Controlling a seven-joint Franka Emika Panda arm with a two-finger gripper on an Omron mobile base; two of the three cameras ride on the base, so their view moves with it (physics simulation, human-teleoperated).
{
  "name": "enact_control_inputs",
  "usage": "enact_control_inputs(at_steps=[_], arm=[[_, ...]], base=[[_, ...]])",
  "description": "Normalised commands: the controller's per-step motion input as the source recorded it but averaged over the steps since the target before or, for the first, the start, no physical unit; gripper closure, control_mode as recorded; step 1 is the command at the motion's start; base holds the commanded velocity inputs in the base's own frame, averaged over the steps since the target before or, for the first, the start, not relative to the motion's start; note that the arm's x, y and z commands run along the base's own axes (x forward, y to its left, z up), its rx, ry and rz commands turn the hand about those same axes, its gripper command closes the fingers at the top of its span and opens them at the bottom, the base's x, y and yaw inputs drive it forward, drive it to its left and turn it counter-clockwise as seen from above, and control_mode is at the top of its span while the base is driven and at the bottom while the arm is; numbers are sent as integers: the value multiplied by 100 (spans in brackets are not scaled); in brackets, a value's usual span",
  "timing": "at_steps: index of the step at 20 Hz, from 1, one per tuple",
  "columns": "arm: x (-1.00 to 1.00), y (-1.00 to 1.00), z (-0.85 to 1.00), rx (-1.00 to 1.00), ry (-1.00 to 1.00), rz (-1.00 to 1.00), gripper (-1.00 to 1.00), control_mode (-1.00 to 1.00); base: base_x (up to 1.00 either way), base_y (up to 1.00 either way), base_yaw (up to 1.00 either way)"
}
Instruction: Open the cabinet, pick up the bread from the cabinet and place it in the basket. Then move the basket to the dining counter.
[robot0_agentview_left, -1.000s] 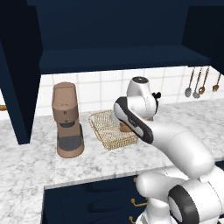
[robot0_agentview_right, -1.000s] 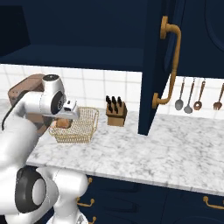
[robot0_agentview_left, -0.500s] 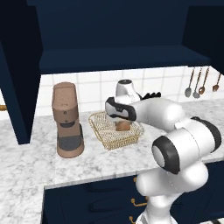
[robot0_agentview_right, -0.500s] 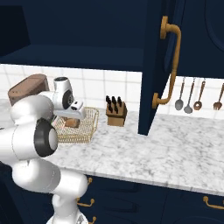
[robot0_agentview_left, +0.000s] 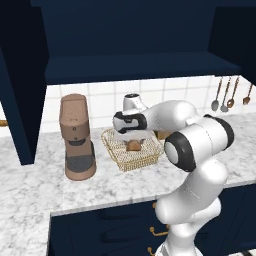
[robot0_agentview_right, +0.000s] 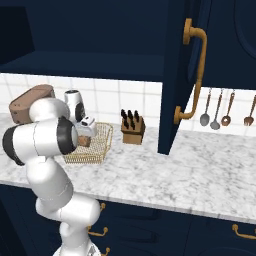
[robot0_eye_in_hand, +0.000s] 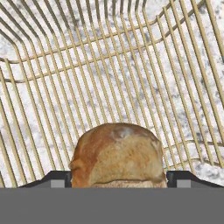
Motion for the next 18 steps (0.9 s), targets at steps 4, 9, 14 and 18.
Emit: enact_control_inputs(at_steps=[4, 9, 14, 18], arm=[[23, 0, -31, 0, 0, 0, 100, -100], [16, 0, -33, 0, 0, 0, 100, -100], [18, 0, -31, 0, 0, 0, 100, -100], [20, 0, -19, 0, 0, 0, 100, -100]], base=[[0, 0, 0], [0, 0, 0], [0, 0, 0], [0, 0, 0]])
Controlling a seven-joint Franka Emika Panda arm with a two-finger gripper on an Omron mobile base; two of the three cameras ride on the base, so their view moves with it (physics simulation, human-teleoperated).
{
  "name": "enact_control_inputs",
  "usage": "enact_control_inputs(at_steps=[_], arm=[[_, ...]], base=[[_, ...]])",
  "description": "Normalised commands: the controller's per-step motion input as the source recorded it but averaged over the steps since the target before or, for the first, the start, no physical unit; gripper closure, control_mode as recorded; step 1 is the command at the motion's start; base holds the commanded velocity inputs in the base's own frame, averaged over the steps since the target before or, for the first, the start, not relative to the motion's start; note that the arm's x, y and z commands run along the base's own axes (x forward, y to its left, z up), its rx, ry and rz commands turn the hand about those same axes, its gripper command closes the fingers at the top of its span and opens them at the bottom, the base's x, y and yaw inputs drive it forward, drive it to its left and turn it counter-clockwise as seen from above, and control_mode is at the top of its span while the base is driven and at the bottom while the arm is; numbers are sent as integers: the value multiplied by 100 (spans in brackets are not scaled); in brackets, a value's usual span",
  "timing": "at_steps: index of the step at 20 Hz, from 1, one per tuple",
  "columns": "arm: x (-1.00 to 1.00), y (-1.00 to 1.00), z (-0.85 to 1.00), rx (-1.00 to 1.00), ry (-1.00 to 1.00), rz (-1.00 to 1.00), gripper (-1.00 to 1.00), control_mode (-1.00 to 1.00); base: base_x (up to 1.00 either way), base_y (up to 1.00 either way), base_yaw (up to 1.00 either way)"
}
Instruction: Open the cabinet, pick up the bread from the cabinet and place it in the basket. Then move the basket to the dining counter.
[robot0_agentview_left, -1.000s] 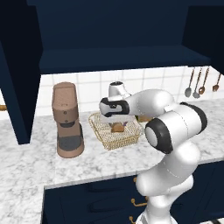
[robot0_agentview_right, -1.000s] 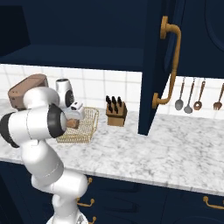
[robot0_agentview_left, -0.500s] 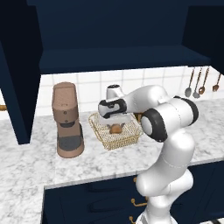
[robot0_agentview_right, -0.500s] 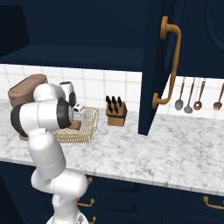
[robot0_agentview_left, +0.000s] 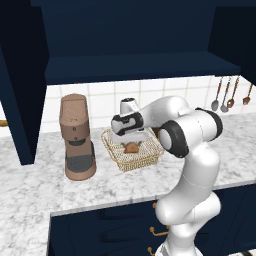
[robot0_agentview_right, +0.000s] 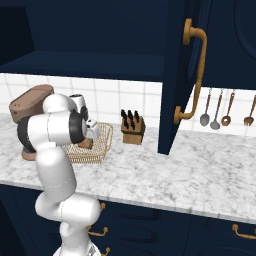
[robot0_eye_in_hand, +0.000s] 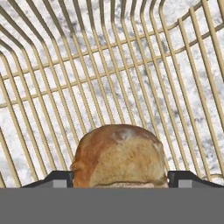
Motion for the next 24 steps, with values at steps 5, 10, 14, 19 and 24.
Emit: enact_control_inputs(at_steps=[5, 10, 14, 19, 24], arm=[[16, 0, -25, 0, -2, 0, -100, -100], [0, 0, -6, 0, 0, 0, -100, -100], [0, 0, 0, 0, 0, 0, -100, -100], [-8, 0, 7, 0, -1, 0, -100, -100], [-41, -6, 32, 5, -14, 0, -100, -100]], base=[[0, 0, 0], [0, 0, 0], [0, 0, 0], [0, 0, 0], [0, 0, 0]])
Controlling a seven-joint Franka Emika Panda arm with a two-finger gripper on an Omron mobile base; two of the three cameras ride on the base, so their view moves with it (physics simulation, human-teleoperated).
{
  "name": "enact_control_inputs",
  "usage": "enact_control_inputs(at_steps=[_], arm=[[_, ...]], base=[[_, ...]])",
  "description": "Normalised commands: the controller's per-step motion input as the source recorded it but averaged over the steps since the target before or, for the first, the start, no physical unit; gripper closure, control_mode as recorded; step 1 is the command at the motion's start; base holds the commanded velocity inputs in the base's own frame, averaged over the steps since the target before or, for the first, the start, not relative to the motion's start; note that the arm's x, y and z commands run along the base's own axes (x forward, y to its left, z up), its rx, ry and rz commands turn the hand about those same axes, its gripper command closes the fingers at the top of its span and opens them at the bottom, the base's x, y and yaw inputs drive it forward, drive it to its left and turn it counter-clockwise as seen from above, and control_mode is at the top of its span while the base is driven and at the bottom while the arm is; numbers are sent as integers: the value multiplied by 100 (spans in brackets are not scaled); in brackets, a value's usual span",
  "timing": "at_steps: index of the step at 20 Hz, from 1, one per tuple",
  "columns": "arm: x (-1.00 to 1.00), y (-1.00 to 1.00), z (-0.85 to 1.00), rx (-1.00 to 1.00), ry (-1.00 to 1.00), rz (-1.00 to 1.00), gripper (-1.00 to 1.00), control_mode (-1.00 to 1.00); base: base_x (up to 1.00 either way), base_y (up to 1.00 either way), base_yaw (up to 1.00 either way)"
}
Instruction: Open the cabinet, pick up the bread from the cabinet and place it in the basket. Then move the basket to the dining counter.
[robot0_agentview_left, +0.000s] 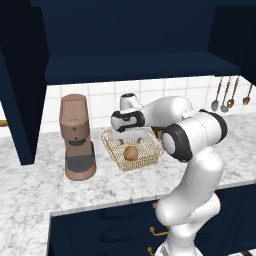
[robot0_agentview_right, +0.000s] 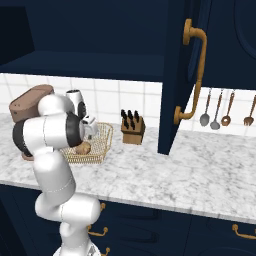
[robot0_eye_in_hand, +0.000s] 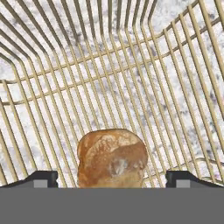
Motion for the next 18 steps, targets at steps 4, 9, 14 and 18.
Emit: enact_control_inputs(at_steps=[4, 9, 14, 18], arm=[[-79, -40, 34, 7, -16, -7, -100, -100], [-75, -90, 36, 25, -15, -7, -100, -100], [-71, -56, 34, 18, -7, -3, -100, -100], [-7, -21, 4, 3, 9, 0, -100, -100]], base=[[0, 0, 0], [0, 0, 0], [0, 0, 0], [0, 0, 0]])
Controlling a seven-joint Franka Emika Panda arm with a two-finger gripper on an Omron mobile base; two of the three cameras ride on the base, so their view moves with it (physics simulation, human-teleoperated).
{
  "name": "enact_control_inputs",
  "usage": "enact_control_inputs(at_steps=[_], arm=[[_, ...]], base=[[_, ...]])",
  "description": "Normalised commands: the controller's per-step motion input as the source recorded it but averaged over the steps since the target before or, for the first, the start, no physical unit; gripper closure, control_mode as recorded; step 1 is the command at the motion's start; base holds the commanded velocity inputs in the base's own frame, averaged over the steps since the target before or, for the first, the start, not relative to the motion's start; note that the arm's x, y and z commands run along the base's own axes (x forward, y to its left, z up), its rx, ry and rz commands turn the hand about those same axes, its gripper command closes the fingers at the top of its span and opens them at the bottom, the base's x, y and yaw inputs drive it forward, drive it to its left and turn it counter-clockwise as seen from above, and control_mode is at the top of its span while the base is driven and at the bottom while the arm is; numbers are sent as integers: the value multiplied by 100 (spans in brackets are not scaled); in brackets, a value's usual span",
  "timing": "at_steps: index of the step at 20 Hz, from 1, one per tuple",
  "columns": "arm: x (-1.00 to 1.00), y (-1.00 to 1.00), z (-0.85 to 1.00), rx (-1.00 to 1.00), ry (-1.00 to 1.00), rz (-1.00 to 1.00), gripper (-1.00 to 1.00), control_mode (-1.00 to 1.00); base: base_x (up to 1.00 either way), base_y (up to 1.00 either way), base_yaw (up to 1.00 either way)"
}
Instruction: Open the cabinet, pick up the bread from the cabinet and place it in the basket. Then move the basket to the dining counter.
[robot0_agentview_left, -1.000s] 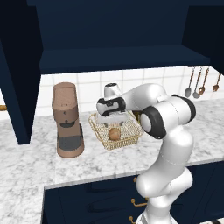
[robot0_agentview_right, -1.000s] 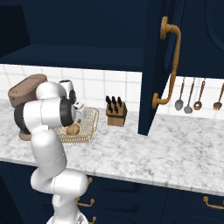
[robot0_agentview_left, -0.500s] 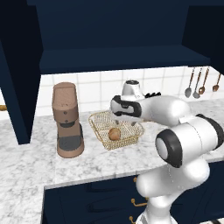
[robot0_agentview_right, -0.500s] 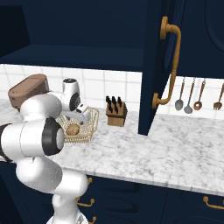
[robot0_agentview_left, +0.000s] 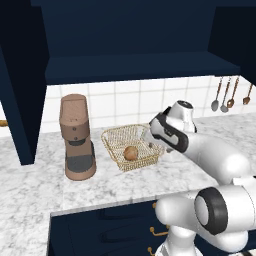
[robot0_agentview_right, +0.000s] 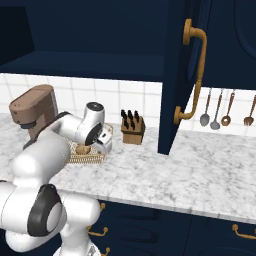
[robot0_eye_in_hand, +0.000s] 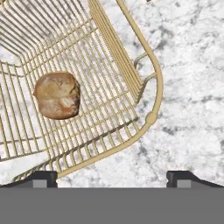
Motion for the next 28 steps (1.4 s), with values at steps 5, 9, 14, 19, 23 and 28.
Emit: enact_control_inputs(at_steps=[5, 9, 14, 19, 23, 28], arm=[[2, -30, 0, 0, 0, -9, -100, -100], [41, -50, -1, 12, 10, -18, -100, -100], [30, -15, -23, 4, 4, -16, -100, -100], [27, 0, -22, 0, 5, -9, -100, -100], [22, 2, -24, 0, 5, -7, -100, -100], [22, 14, -15, 0, 4, -2, -100, -100]], base=[[0, 0, 0], [0, 0, 0], [0, 0, 0], [0, 0, 0], [0, 0, 0], [0, 0, 0]])
